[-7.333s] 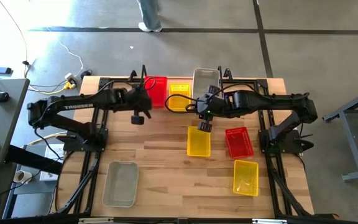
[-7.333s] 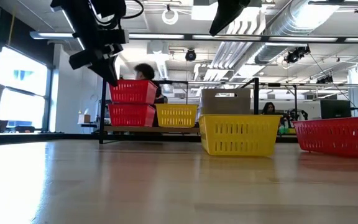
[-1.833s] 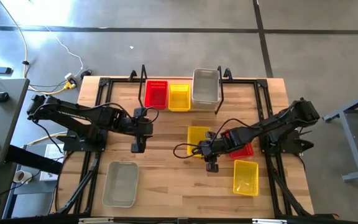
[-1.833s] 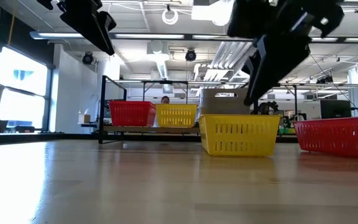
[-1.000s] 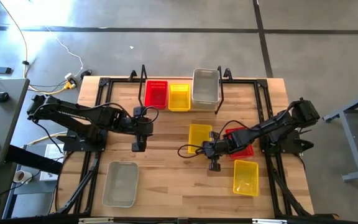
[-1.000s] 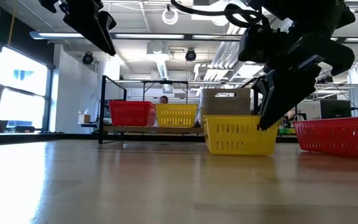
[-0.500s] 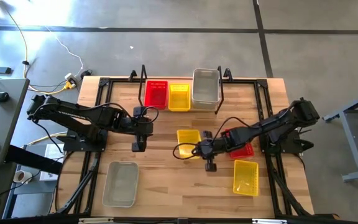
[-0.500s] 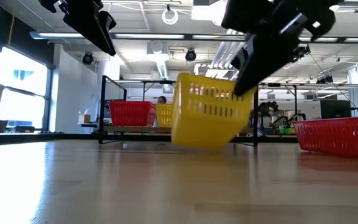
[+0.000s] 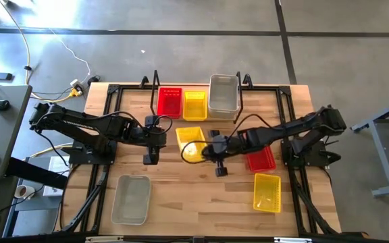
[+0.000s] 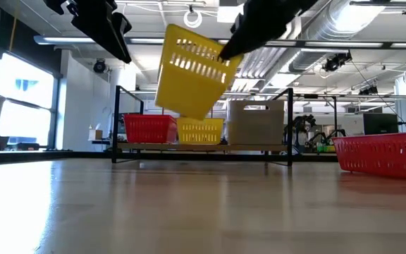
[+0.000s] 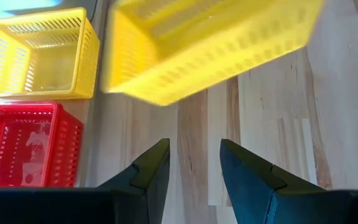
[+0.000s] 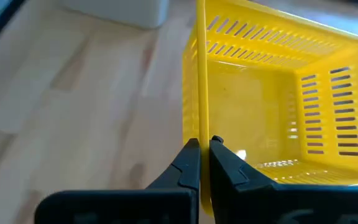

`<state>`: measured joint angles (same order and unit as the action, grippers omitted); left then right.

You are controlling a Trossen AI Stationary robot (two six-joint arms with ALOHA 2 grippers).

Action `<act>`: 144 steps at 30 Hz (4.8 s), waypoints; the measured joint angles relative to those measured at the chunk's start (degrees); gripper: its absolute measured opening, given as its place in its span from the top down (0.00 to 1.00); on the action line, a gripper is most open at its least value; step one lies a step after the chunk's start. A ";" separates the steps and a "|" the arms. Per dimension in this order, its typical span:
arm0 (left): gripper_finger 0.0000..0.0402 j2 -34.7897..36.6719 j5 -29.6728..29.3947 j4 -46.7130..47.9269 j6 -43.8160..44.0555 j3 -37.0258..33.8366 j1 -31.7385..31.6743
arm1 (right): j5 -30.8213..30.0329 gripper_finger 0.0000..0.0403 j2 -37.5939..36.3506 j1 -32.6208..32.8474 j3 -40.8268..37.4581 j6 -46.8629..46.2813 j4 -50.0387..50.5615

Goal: Stack baskets on shelf by color
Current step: Stack the top yellow bin on the yellow bin on the shelf, then stack the gray bin on the gray bins on the shelf

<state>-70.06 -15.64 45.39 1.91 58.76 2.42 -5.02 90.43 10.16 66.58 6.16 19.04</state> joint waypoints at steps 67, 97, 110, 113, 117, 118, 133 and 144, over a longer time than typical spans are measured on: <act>0.67 0.00 0.00 0.28 0.92 -0.02 -0.04 | -7.90 1.00 13.97 -22.36 19.61 15.29 16.74; 0.67 0.00 0.00 0.28 0.92 -0.02 0.00 | -6.93 0.96 15.41 -24.42 19.59 16.32 16.28; 0.67 0.00 0.00 0.35 0.92 -0.02 0.00 | -8.56 0.77 15.32 -24.42 19.86 15.29 16.54; 0.67 0.00 0.00 1.09 1.23 -0.02 0.00 | -8.46 0.77 15.28 -24.33 21.30 15.25 18.03; 0.67 0.00 0.07 1.58 2.88 -0.02 0.00 | -8.39 0.77 15.28 -24.29 23.59 13.62 20.95; 0.67 0.00 0.42 1.61 2.92 -0.02 0.00 | -8.35 0.77 15.25 -24.29 24.05 13.37 21.34; 0.67 0.00 4.96 7.64 8.67 -0.02 4.46 | -8.24 0.77 15.21 -21.84 27.47 8.87 26.49; 0.67 0.00 10.06 9.90 23.89 -0.02 17.87 | -8.52 0.77 15.21 -16.99 29.53 3.16 27.69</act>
<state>-70.06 -5.58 55.29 25.80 58.74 20.28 -13.54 105.65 -6.83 96.12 9.33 46.73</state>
